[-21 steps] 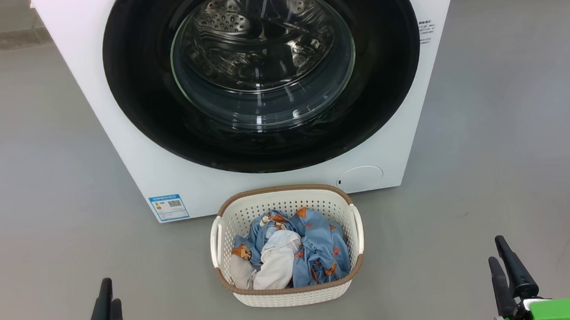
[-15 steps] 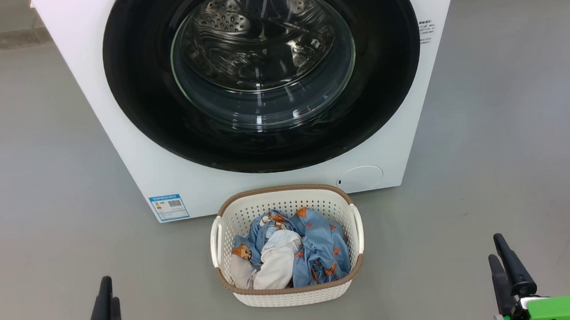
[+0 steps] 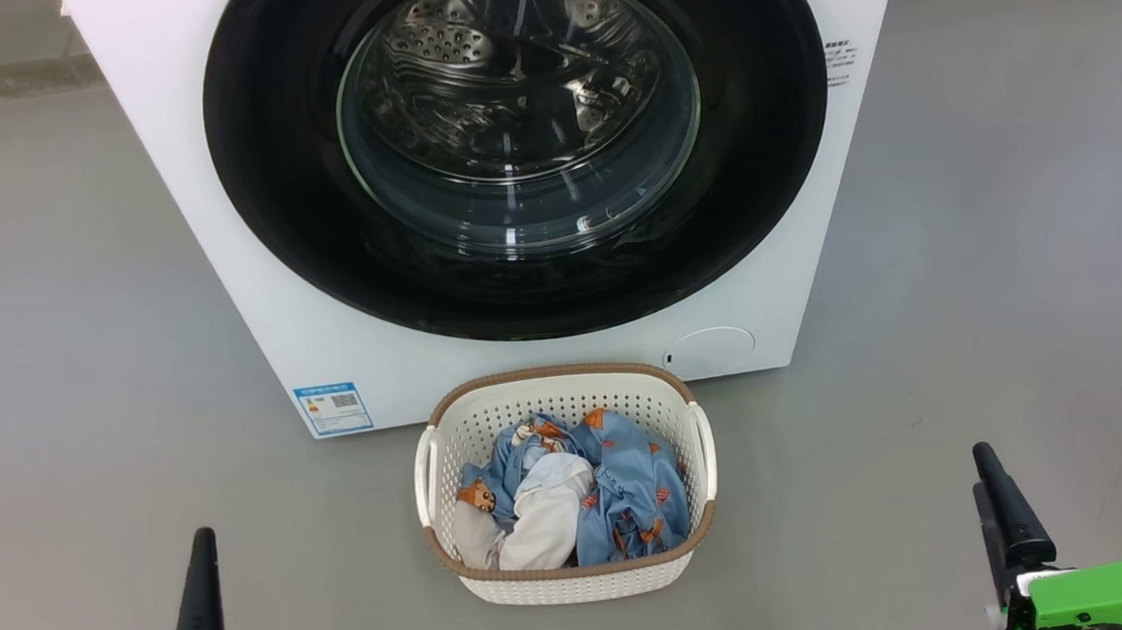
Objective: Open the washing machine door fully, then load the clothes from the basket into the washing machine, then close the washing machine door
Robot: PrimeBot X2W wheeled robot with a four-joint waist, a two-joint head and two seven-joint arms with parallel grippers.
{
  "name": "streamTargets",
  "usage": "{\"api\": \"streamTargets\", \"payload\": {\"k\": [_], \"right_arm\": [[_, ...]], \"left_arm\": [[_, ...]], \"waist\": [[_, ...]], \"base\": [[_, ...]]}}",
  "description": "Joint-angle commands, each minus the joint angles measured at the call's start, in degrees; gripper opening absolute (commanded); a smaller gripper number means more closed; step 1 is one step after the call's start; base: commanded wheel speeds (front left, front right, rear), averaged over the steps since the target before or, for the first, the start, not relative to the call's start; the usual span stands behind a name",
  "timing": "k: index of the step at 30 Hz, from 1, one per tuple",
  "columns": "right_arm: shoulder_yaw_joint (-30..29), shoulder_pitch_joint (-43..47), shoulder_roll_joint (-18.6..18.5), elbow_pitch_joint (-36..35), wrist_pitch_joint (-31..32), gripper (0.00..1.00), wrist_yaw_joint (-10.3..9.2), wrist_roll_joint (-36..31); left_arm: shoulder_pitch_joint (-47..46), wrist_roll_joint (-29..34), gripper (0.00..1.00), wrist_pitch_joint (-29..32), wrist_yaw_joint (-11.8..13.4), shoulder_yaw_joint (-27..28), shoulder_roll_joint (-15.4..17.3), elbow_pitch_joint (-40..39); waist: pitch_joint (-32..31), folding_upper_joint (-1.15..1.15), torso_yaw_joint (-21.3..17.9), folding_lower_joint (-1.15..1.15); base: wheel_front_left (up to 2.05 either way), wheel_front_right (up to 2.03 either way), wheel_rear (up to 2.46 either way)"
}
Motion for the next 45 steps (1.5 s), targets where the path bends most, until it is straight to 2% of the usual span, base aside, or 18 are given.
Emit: {"api": "streamTargets", "payload": {"k": [1, 30, 45], "right_arm": [[0.92, -3.15, -1.19, -1.26, -0.78, 1.0, 0.03, -1.65], [3.11, -4.94, -2.47, 0.25, -5.69, 1.0, 0.06, -29.6], [4.68, -5.4, -3.02, 1.46, -8.03, 1.0, 0.07, -43.03]], "left_arm": [[-2.84, 2.11, 1.0, -0.81, -0.25, 0.67, 0.88, -1.87], [-2.91, 33.37, 1.0, -5.69, -0.4, -1.62, 1.6, -3.43], [-3.03, 44.61, 1.0, -8.04, -0.48, -2.65, 1.66, -2.61]], "waist": [[-0.02, 0.0, 0.02, 0.0], [-0.32, 0.0, 0.09, 0.0], [-0.54, 0.0, -0.01, 0.0]], "base": [[0.0, 0.0, 0.0], [0.0, 0.0, 0.0], [0.0, 0.0, 0.0]]}}
